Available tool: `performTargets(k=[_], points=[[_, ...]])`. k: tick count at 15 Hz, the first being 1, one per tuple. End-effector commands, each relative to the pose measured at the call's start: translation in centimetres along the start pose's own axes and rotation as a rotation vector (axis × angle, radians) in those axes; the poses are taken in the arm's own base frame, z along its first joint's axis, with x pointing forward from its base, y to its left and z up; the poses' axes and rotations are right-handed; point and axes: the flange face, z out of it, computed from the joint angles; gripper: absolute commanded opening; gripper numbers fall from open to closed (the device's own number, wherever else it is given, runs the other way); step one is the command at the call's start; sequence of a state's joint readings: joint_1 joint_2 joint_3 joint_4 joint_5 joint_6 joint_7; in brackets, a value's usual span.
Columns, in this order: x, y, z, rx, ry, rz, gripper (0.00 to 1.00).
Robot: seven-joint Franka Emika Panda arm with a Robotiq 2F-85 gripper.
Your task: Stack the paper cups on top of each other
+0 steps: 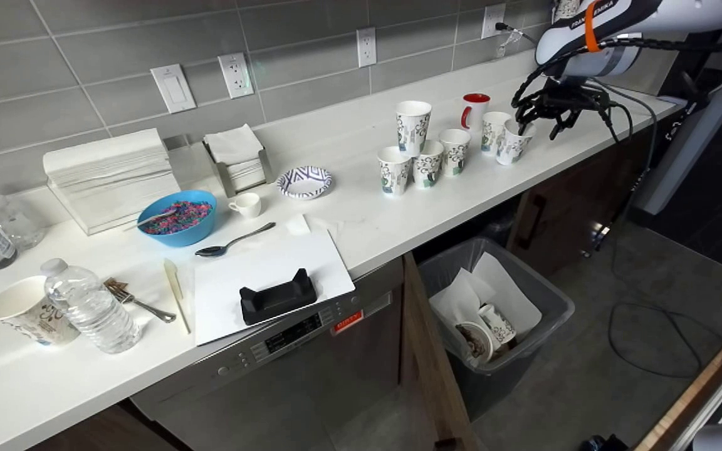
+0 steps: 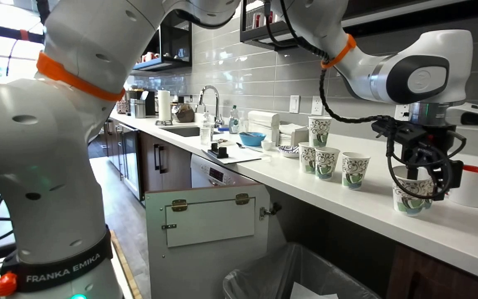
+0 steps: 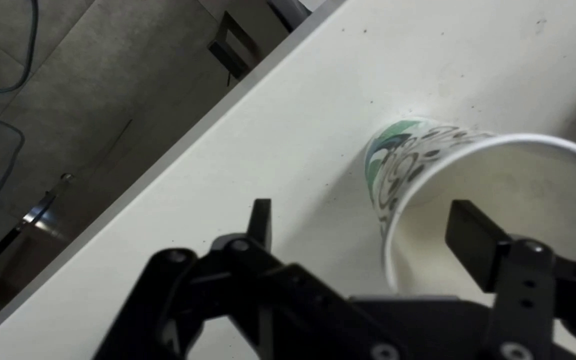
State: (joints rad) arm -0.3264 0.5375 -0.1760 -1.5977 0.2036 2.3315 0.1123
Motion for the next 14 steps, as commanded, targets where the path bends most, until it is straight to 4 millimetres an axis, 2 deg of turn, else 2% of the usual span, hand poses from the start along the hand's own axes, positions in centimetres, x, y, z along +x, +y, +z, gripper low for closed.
performTargets(k=[1,5,8,10,14], points=[[0.9,0.1,1.1,0.069,0.005,0.023,0.58],[1.2,0.1,1.1,0.093,0.007,0.028,0.27],[1.0,-0.3,0.2,0.119,0.017,0.035,0.04],[0.6,-0.7,-0.8,0.120,0.026,0.024,0.00],[0.3,-1.4,-2.3,0.126,0.032,0.006,0.01]])
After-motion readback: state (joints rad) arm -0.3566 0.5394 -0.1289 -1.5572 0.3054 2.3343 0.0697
